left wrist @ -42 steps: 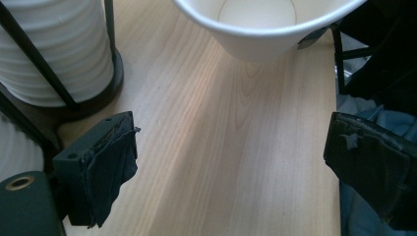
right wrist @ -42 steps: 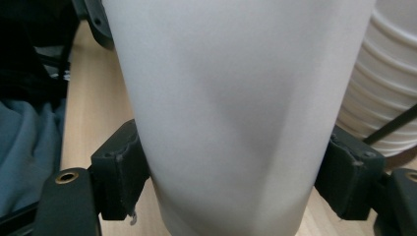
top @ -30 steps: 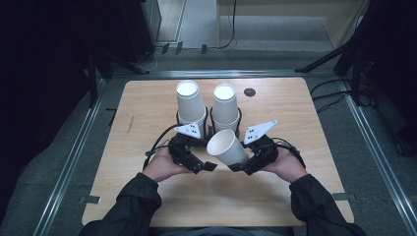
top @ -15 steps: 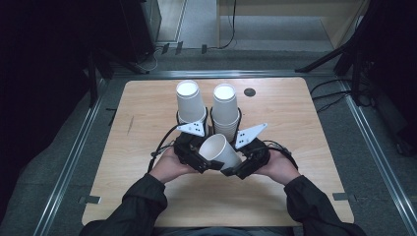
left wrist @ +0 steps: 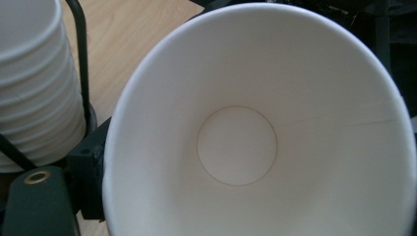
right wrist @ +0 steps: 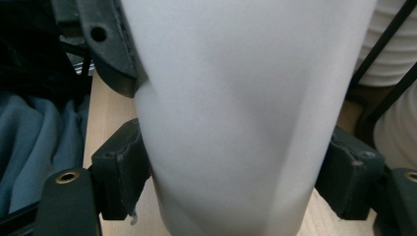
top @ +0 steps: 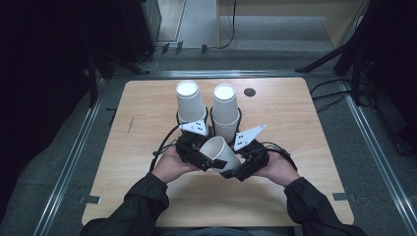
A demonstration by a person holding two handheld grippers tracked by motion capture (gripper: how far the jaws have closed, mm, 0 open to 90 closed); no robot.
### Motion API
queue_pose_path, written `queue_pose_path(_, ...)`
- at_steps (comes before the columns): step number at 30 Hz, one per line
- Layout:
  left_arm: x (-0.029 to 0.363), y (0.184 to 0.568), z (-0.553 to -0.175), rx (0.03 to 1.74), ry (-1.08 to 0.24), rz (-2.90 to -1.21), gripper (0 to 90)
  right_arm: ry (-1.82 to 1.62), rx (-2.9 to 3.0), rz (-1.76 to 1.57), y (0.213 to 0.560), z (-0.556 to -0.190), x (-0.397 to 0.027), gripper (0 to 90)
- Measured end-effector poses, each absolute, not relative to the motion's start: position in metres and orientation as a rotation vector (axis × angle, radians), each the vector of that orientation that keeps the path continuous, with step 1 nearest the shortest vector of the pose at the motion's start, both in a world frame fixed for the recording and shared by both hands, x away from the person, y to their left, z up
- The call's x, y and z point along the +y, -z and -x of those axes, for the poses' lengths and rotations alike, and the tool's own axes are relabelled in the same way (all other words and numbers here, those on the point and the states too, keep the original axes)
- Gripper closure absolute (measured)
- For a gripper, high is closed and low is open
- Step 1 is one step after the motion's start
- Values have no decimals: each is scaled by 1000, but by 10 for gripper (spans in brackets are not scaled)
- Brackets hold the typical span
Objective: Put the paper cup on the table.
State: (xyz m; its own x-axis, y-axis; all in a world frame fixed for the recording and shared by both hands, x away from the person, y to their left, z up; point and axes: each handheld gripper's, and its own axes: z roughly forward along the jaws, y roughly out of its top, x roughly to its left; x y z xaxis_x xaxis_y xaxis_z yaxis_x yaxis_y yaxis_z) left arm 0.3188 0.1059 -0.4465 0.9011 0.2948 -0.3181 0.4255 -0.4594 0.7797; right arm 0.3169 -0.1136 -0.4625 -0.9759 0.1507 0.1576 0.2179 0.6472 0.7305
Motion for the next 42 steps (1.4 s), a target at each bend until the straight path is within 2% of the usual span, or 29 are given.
queue_pose_path(7,107,445,-321,531,200,-2092,156,1243,-2734,347,465,-318,-115,219)
queue_pose_path(11,110,443,-322,512,172,-2089,155,1227,-2718,394,467,-319,-118,185)
queue_pose_path(16,113,442,-324,524,176,-2094,154,1206,-2716,434,471,-320,-123,184)
queue_pose_path(22,120,439,-324,533,149,-2084,153,1178,-2752,454,472,-318,-131,180)
queue_pose_path(25,121,439,-323,518,99,-2108,152,1172,-2763,456,473,-317,-133,180)
queue_pose_path(42,137,445,-322,556,25,-2207,146,1158,-2848,651,478,-323,-150,182)
